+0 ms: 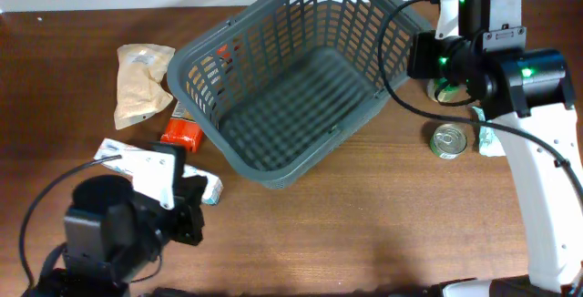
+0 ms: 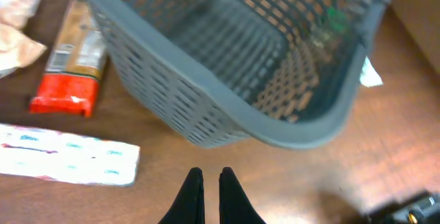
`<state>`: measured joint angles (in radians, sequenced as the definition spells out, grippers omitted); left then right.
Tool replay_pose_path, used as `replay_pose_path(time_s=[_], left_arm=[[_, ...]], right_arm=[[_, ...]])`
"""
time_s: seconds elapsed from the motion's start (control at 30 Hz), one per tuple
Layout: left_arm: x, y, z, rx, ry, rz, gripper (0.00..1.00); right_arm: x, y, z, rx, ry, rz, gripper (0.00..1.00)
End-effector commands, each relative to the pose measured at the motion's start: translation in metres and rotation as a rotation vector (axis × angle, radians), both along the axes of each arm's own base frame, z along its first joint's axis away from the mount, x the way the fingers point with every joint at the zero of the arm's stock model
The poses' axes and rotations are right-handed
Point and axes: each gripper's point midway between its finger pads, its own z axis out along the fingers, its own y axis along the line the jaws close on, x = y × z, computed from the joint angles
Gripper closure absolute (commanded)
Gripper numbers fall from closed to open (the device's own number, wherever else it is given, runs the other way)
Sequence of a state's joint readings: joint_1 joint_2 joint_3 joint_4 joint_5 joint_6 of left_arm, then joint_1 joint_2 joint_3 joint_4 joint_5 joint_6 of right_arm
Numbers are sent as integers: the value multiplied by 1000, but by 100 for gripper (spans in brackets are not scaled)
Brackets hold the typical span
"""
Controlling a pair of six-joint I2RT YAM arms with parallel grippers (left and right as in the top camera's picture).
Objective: Pack container
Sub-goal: 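Reach both grippers toward the near and far rims of the grey basket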
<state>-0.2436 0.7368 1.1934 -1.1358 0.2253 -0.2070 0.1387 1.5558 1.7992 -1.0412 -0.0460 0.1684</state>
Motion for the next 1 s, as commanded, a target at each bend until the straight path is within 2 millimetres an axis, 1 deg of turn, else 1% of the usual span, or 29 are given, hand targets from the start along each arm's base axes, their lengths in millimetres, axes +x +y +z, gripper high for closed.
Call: replay_pose_path(time_s=[0.0,0.23,0.33,0.43,0.53,0.63,0.77,0.87,0.97], left_arm=[[-6,-5,3,25,-2,1,98],[-20,-30,-3,65,12,-70,98],[-25,-46,-8,89,20,-121,98],[-26,-64,-17,141,37,-146,98],[-23,-82,-29,207,42,-136,98],[-18,-96,-39,259,38,-96,98],[-12,-117,-44,258,28,-100,98],[-8,-126,-44,235,24,-88,98],[-2,-127,-44,223,14,-45,98]], right_arm=[[7,-7,12,2,-42,-5,96],[8,-1,14,18,-49,22,96],[8,-1,14,18,-53,23,96],[9,0,14,21,-53,30,96],[9,6,12,39,-44,61,97],[10,6,6,37,-28,60,96],[11,7,1,36,-9,61,96],[12,7,-2,35,-3,60,96],[13,7,-5,29,3,66,96]])
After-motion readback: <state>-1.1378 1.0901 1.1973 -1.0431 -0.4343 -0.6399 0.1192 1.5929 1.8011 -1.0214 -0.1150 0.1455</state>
